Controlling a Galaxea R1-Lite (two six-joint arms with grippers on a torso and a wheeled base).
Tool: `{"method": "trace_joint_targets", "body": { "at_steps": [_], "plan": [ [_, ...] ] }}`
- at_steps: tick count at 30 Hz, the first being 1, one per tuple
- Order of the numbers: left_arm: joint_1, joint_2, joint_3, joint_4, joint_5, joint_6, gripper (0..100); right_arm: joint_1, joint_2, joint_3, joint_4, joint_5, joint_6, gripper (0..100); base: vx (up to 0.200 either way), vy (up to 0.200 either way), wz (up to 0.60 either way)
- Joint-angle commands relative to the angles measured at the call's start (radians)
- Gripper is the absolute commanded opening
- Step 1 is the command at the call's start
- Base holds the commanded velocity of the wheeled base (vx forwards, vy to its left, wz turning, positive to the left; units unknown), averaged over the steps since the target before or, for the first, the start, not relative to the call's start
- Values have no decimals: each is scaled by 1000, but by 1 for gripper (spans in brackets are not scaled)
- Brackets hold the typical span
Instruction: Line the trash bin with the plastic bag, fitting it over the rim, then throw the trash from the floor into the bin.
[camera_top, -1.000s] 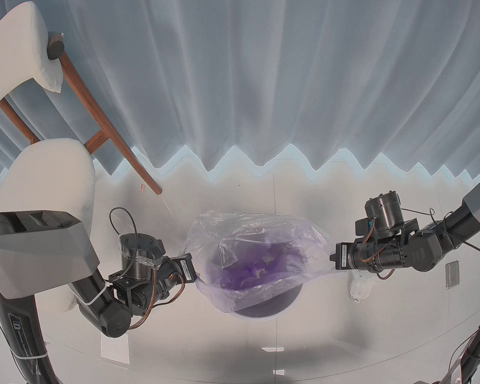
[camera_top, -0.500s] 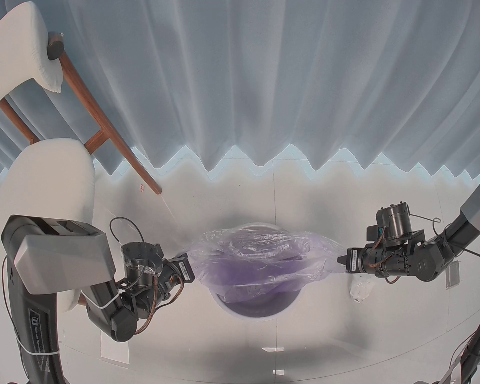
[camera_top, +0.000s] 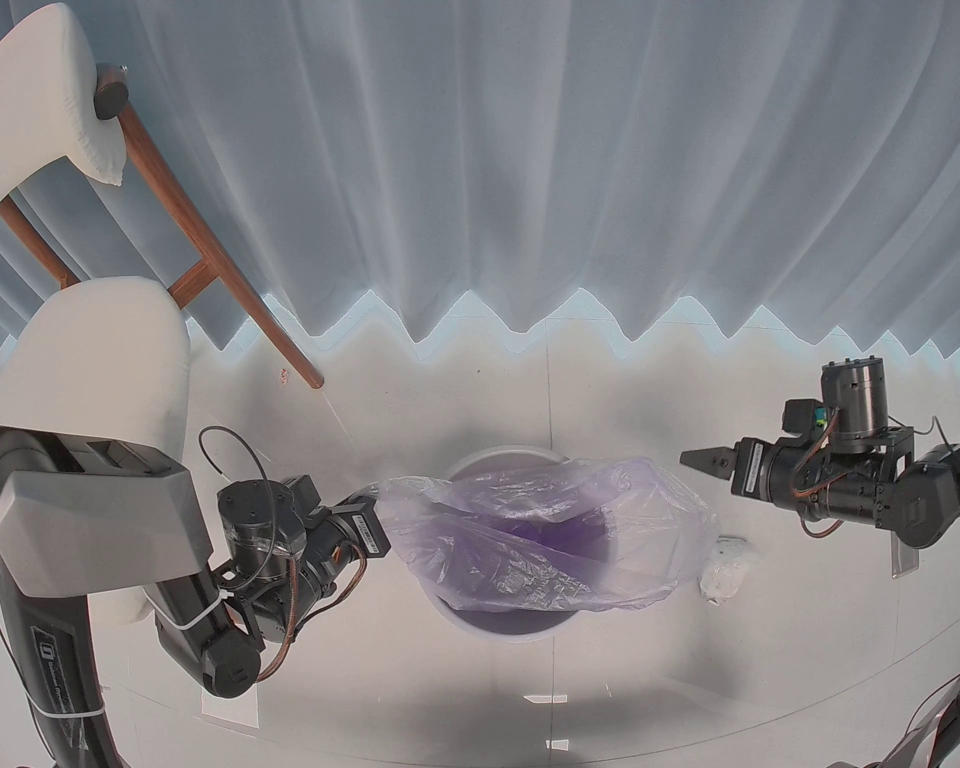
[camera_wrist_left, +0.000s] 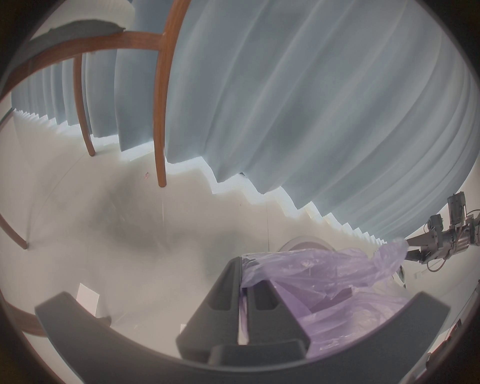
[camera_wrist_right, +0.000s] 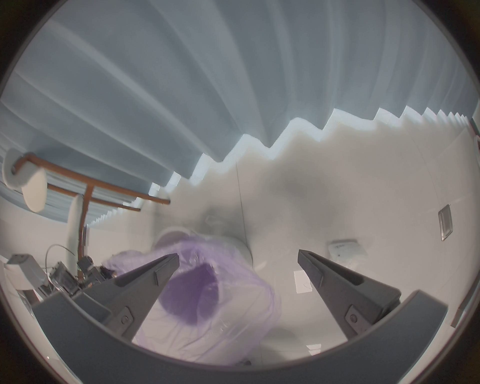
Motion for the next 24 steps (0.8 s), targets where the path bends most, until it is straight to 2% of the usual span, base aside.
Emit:
{"method": "trace_joint_targets", "body": {
  "at_steps": [1,9,12,13,21,24],
  "plan": [
    [0,-31,20,-5,20,-3,0,-6,-82,-23,1,6,7,100,0,0,0],
    [-4,-19,-7,-5,97,-9,0,102,-28,-17,-1,13,6,100,0,0,0],
    [-4,-19,22,-7,95,-10,0,120,20,-31,-13,8,-3,100,0,0,0],
    [-6,-24,23,-7,94,-15,100,131,29,-34,-15,6,-3,100,0,0,0],
    [0,-36,19,-7,99,-26,100,200,55,-12,-15,2,-2,100,0,0,0],
    [5,-70,22,-7,99,-58,100,220,73,-14,-16,2,-5,100,0,0,0]
  ]
}}
